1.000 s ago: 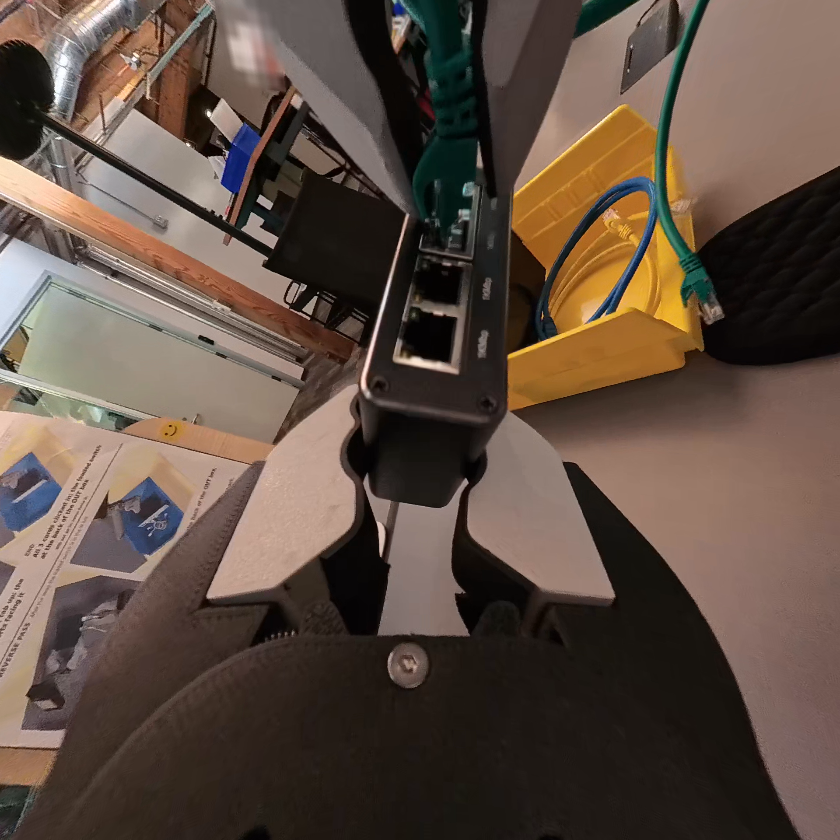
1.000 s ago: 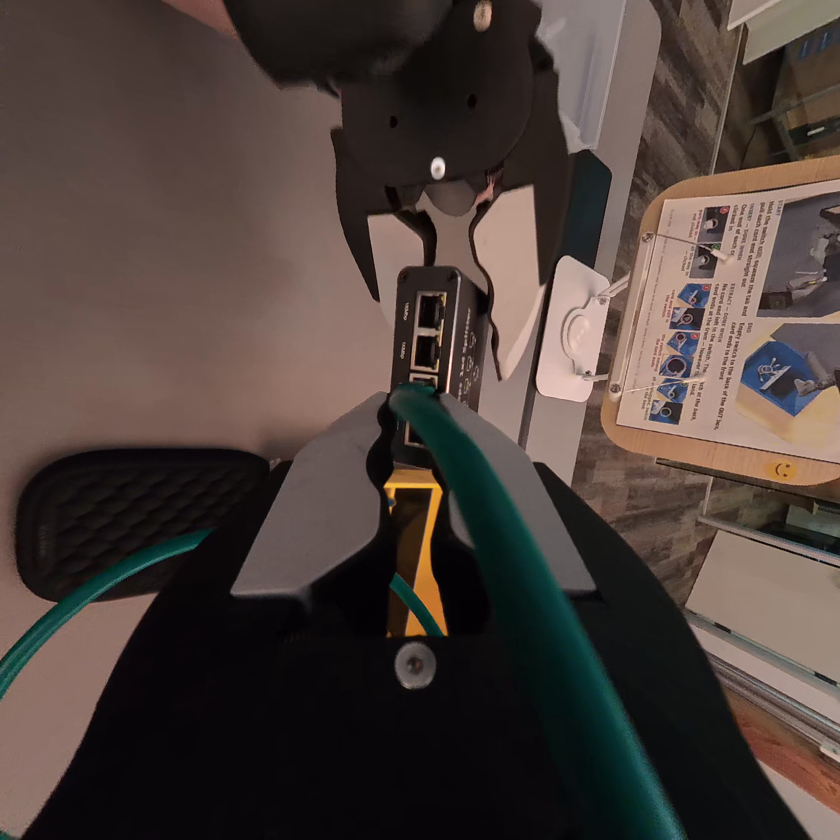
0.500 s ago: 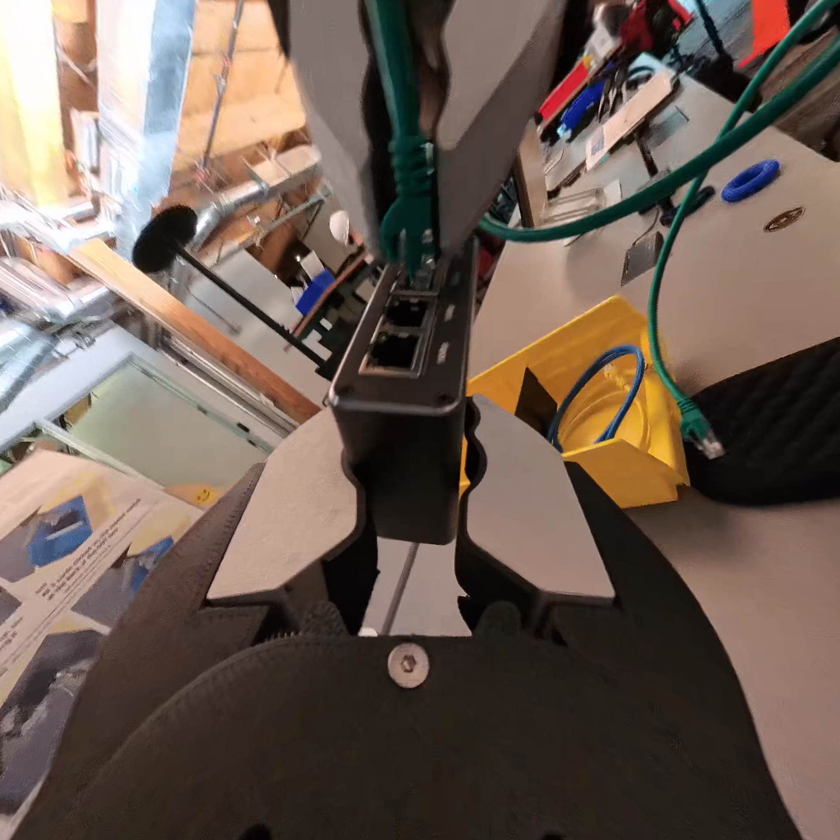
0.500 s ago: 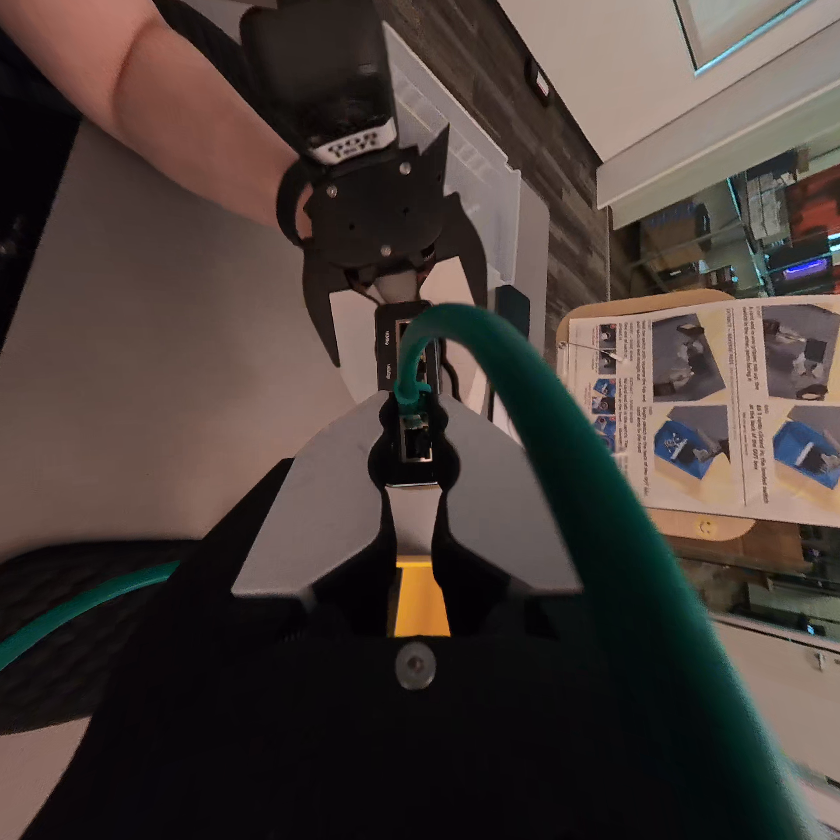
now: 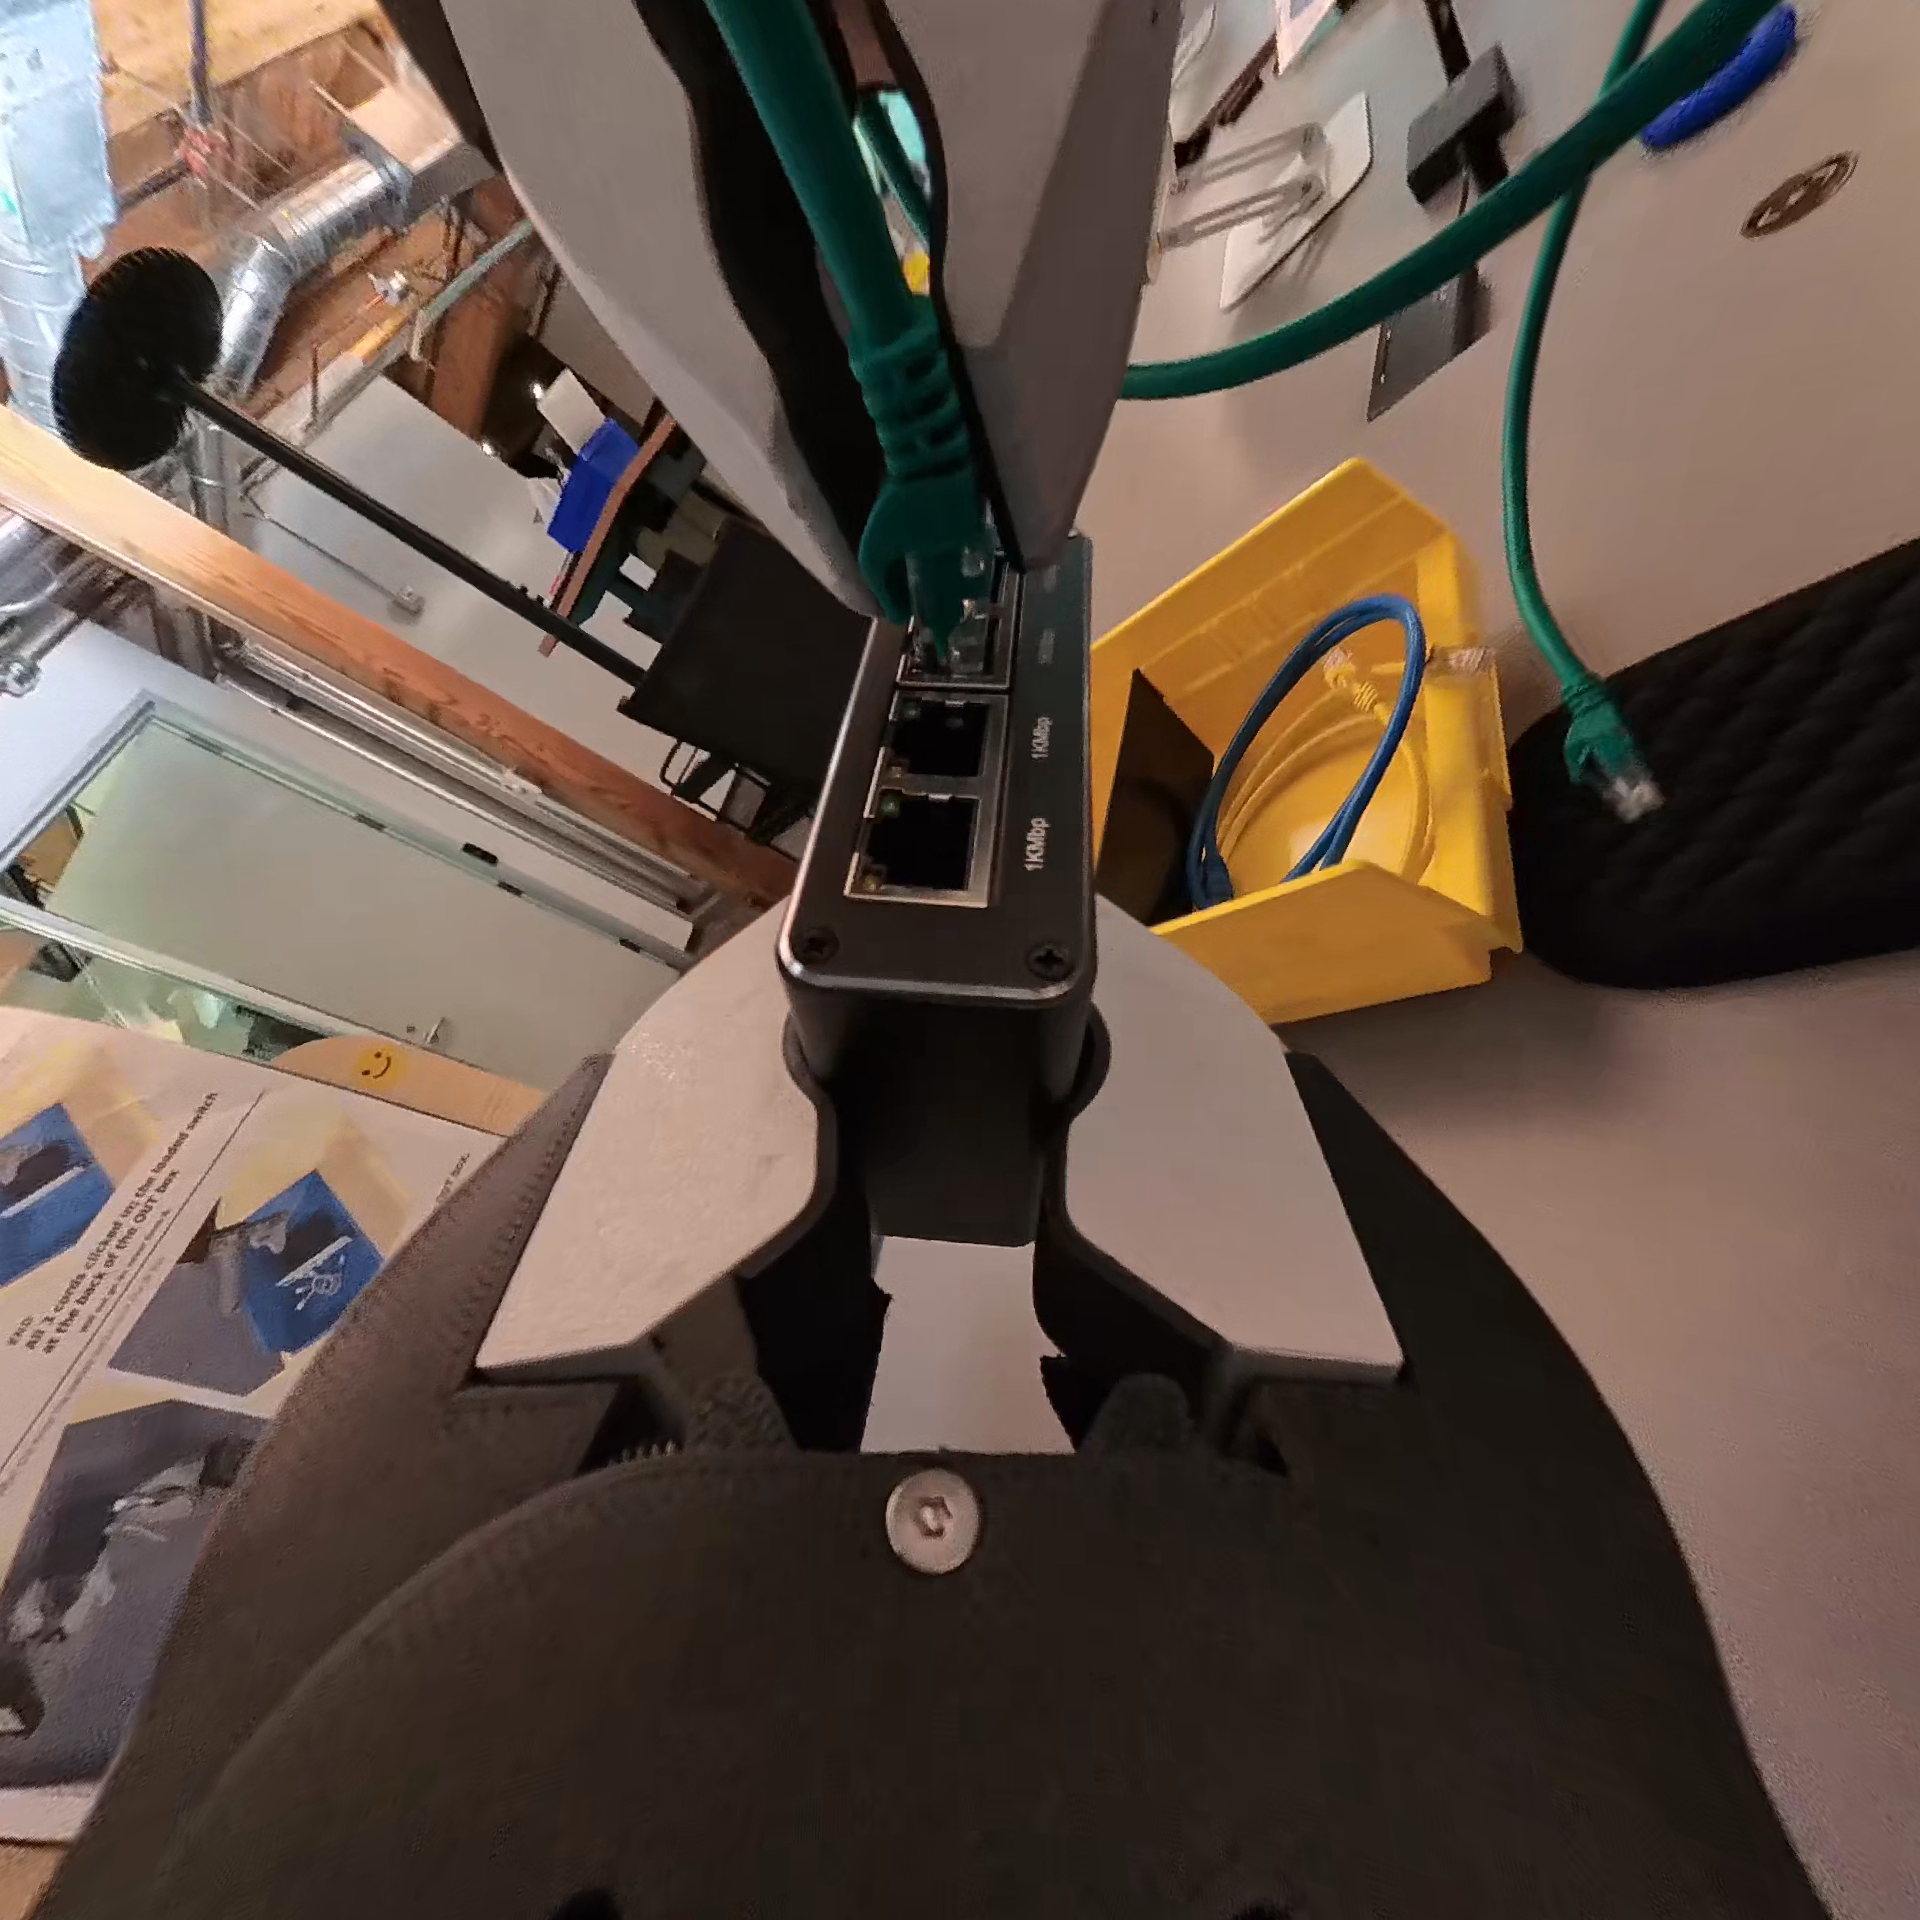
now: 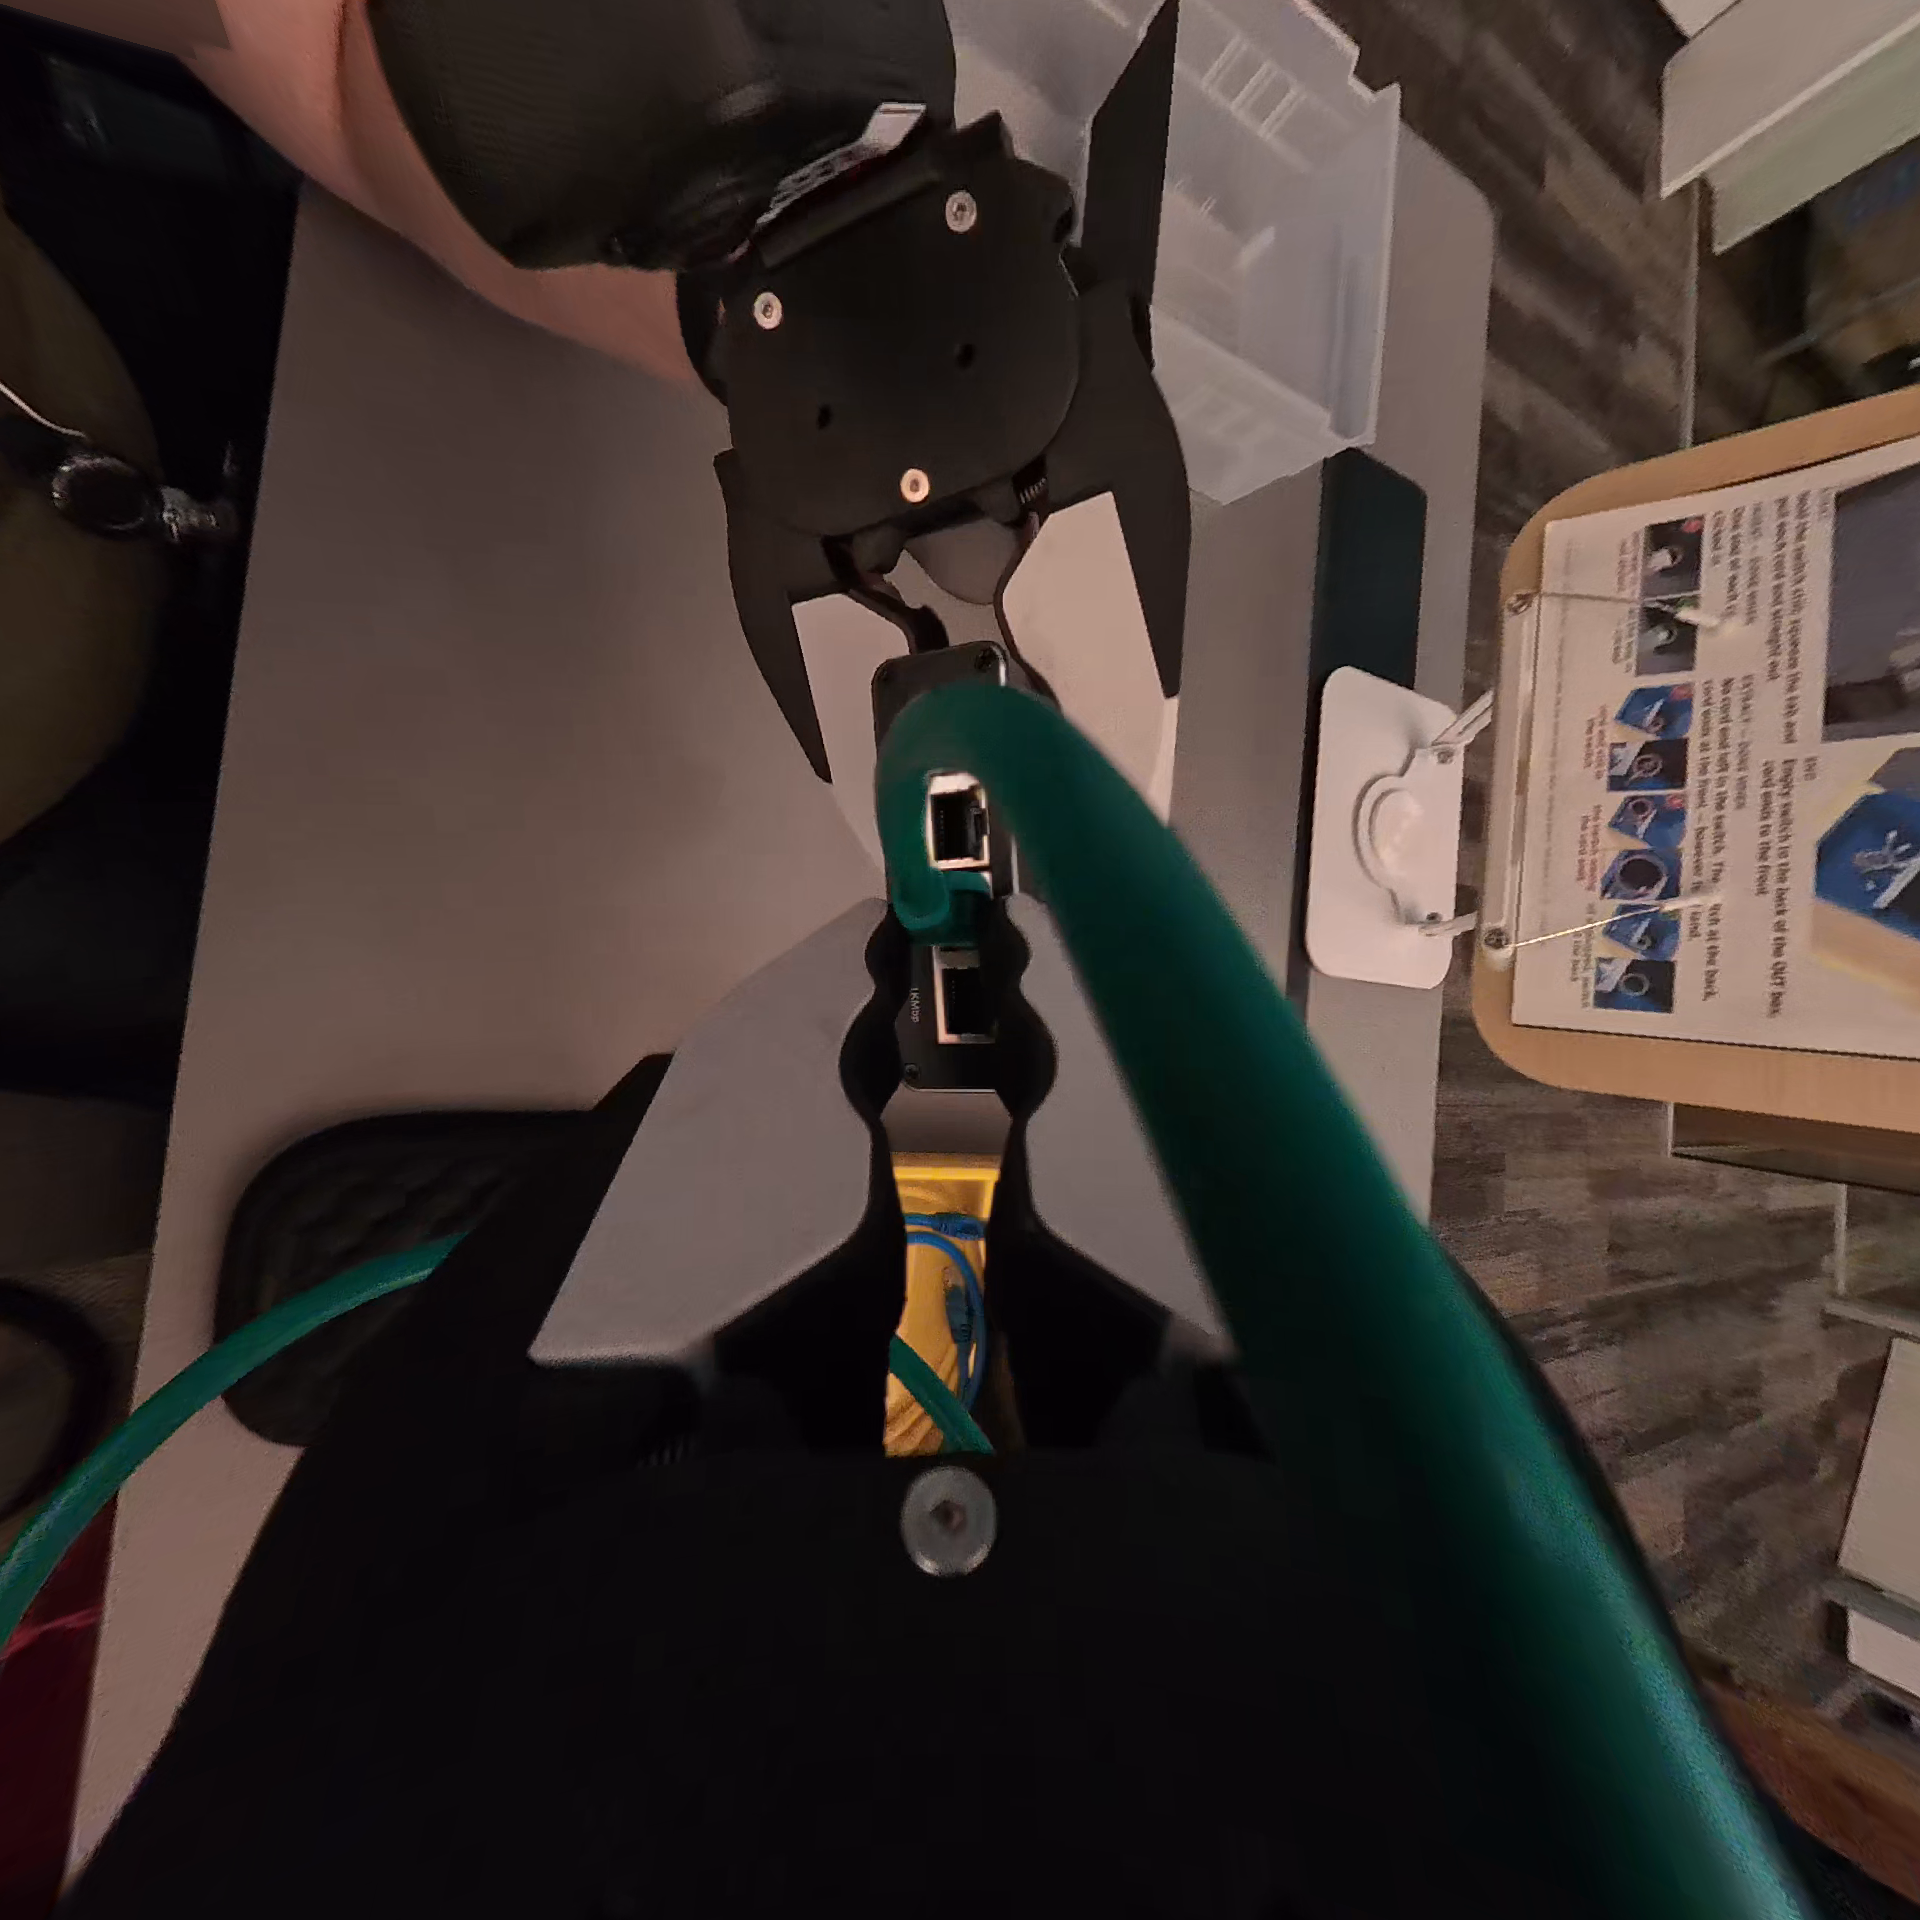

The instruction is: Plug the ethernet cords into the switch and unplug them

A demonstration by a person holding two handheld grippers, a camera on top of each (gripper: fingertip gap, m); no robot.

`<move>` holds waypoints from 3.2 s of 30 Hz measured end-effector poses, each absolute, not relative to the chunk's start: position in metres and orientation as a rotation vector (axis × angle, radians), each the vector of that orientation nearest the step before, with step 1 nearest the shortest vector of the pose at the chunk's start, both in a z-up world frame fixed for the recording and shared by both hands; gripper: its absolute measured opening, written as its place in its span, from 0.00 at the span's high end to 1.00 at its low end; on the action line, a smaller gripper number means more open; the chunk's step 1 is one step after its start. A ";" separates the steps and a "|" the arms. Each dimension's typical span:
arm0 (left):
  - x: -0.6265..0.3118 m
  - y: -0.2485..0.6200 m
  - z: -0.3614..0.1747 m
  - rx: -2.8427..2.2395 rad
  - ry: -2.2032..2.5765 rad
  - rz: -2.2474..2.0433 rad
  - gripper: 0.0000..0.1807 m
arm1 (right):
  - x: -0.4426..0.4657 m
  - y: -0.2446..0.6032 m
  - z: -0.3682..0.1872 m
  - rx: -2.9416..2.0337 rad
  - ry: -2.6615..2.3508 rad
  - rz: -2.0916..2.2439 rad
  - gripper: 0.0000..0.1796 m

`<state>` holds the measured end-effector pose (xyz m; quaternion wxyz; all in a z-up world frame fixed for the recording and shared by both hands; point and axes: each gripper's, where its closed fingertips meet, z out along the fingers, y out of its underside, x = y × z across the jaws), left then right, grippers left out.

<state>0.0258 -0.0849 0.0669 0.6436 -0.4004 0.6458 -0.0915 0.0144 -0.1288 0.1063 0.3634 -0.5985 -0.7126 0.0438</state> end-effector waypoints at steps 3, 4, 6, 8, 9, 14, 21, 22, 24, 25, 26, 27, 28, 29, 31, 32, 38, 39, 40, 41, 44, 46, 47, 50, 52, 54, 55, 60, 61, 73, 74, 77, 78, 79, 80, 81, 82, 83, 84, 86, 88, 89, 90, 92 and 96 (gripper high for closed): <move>0.024 -0.084 0.069 -0.913 1.472 -0.163 0.79 | 0.016 -0.130 0.107 -1.550 -1.827 0.116 0.91; 0.024 -0.084 0.068 -0.919 1.475 -0.166 0.79 | 0.015 -0.130 0.107 -1.553 -1.827 0.109 0.91; 0.024 -0.088 0.069 -0.915 1.485 -0.200 0.79 | 0.013 -0.133 0.108 -1.528 -1.821 0.107 0.91; 0.021 -0.076 0.069 -0.973 1.444 -0.128 0.80 | 0.010 -0.145 0.113 -1.509 -1.840 0.227 0.93; 0.010 -0.051 0.063 -1.066 1.420 -0.005 0.79 | -0.004 -0.173 0.124 -1.489 -1.843 0.500 0.93; -0.015 -0.057 0.111 -1.018 1.254 -0.251 0.80 | 0.024 -0.141 0.151 -1.429 -1.658 0.225 0.92; -0.046 -0.061 0.146 -1.008 1.090 -0.503 0.80 | 0.073 -0.104 0.169 -1.464 -1.529 0.093 0.93; -0.049 -0.063 0.149 -1.003 1.080 -0.538 0.80 | 0.085 -0.093 0.168 -1.525 -1.517 0.074 0.93; -0.054 -0.065 0.154 -1.009 1.083 -0.561 0.80 | 0.103 -0.072 0.171 -1.609 -1.476 0.064 0.93; -0.055 -0.066 0.156 -1.005 1.087 -0.557 0.80 | 0.109 -0.063 0.173 -1.633 -1.459 0.047 0.93; -0.057 -0.068 0.157 -0.996 1.089 -0.557 0.79 | 0.113 -0.054 0.175 -1.641 -1.447 0.021 0.93; -0.057 -0.070 0.158 -0.991 1.095 -0.565 0.79 | 0.117 -0.045 0.176 -1.647 -1.439 -0.002 0.93; -0.057 -0.071 0.158 -0.997 1.103 -0.579 0.80 | 0.122 -0.034 0.176 -1.658 -1.419 -0.038 0.93; -0.056 -0.071 0.157 -1.009 1.108 -0.592 0.80 | 0.126 -0.024 0.175 -1.664 -1.399 -0.067 0.93; -0.055 -0.071 0.155 -1.023 1.120 -0.609 0.80 | 0.131 -0.010 0.169 -1.686 -1.359 -0.071 0.93; -0.054 -0.072 0.154 -1.024 1.125 -0.612 0.80 | 0.133 -0.003 0.164 -1.698 -1.331 -0.079 0.93; -0.052 -0.073 0.152 -1.026 1.150 -0.590 0.80 | 0.135 0.020 0.098 -1.826 -1.247 -0.008 0.91; -0.052 -0.074 0.151 -1.025 1.156 -0.592 0.80 | 0.136 0.022 0.082 -1.861 -1.231 0.007 0.91; -0.051 -0.074 0.150 -1.026 1.163 -0.590 0.80 | 0.135 0.022 0.065 -1.910 -1.212 0.051 0.93; -0.050 -0.074 0.149 -1.028 1.168 -0.583 0.80 | 0.136 0.021 0.046 -1.984 -1.198 0.094 0.93; -0.049 -0.073 0.146 -1.037 1.186 -0.551 0.80 | 0.146 0.011 -0.010 -2.228 -1.162 0.155 0.93; -0.048 -0.074 0.145 -1.040 1.195 -0.546 0.80 | 0.149 -0.002 -0.038 -2.341 -1.177 0.179 0.92; -0.048 -0.074 0.145 -1.041 1.198 -0.548 0.80 | 0.151 -0.008 -0.047 -2.381 -1.181 0.187 0.92; -0.045 -0.075 0.142 -1.046 1.213 -0.551 0.79 | 0.145 -0.026 -0.060 -2.459 -1.124 0.328 0.92; -0.044 -0.074 0.140 -1.053 1.221 -0.544 0.80 | 0.140 -0.038 -0.062 -2.528 -1.035 0.480 0.89; -0.042 -0.075 0.138 -1.055 1.232 -0.538 0.80 | 0.137 -0.046 -0.060 -2.567 -0.946 0.595 0.88; -0.041 -0.076 0.138 -1.056 1.237 -0.536 0.80 | 0.137 -0.050 -0.059 -2.585 -0.914 0.633 0.90; -0.039 -0.078 0.137 -1.058 1.249 -0.535 0.80 | 0.146 -0.068 -0.053 -2.585 -0.866 0.601 0.79; -0.039 -0.078 0.136 -1.058 1.250 -0.534 0.80 | 0.150 -0.074 -0.052 -2.596 -0.864 0.561 0.76; -0.039 -0.079 0.138 -1.045 1.251 -0.539 0.80 | 0.191 -0.118 0.009 -2.228 -0.782 0.053 0.84; -0.038 -0.080 0.136 -1.040 1.261 -0.539 0.80 | 0.191 -0.111 0.020 -2.149 -0.759 0.014 0.84; -0.031 -0.084 0.128 -1.027 1.311 -0.539 0.80 | 0.162 -0.097 0.052 -1.904 -0.786 0.080 0.83; -0.028 -0.087 0.124 -1.023 1.338 -0.546 0.80 | 0.143 -0.098 0.064 -1.799 -0.824 0.126 0.80; -0.026 -0.091 0.120 -1.018 1.372 -0.559 0.80 | 0.123 -0.100 0.077 -1.702 -0.865 0.165 0.79; -0.023 -0.095 0.115 -1.011 1.411 -0.573 0.80 | 0.103 -0.105 0.088 -1.614 -0.911 0.197 0.77; -0.020 -0.100 0.110 -1.000 1.448 -0.584 0.80 | 0.082 -0.110 0.098 -1.535 -0.961 0.225 0.75; -0.017 -0.103 0.105 -0.993 1.481 -0.592 0.80 | 0.062 -0.116 0.106 -1.465 -1.005 0.249 0.74; -0.014 -0.107 0.101 -0.989 1.510 -0.598 0.80 | 0.044 -0.121 0.112 -1.408 -1.044 0.264 0.74; -0.011 -0.110 0.096 -0.982 1.538 -0.602 0.80 | 0.027 -0.126 0.116 -1.366 -1.092 0.267 0.74; -0.006 -0.117 0.087 -0.970 1.597 -0.604 0.80 | 0.001 -0.128 0.113 -1.334 -1.199 0.223 0.74; -0.003 -0.122 0.080 -0.969 1.641 -0.613 0.80 | -0.008 -0.119 0.097 -1.399 -1.291 0.113 0.74; -0.003 -0.122 0.078 -0.972 1.654 -0.606 0.80 | -0.009 -0.115 0.088 -1.432 -1.344 0.068 0.78; -0.004 -0.121 0.074 -0.975 1.670 -0.580 0.80 | -0.012 -0.116 0.083 -1.436 -1.375 0.083 0.82; -0.004 -0.122 0.068 -0.975 1.703 -0.586 0.80 | -0.011 -0.116 0.076 -1.471 -1.414 0.107 0.83; -0.008 -0.115 0.057 -1.036 1.741 -0.550 0.80 | -0.008 -0.119 0.074 -1.464 -1.413 0.059 0.83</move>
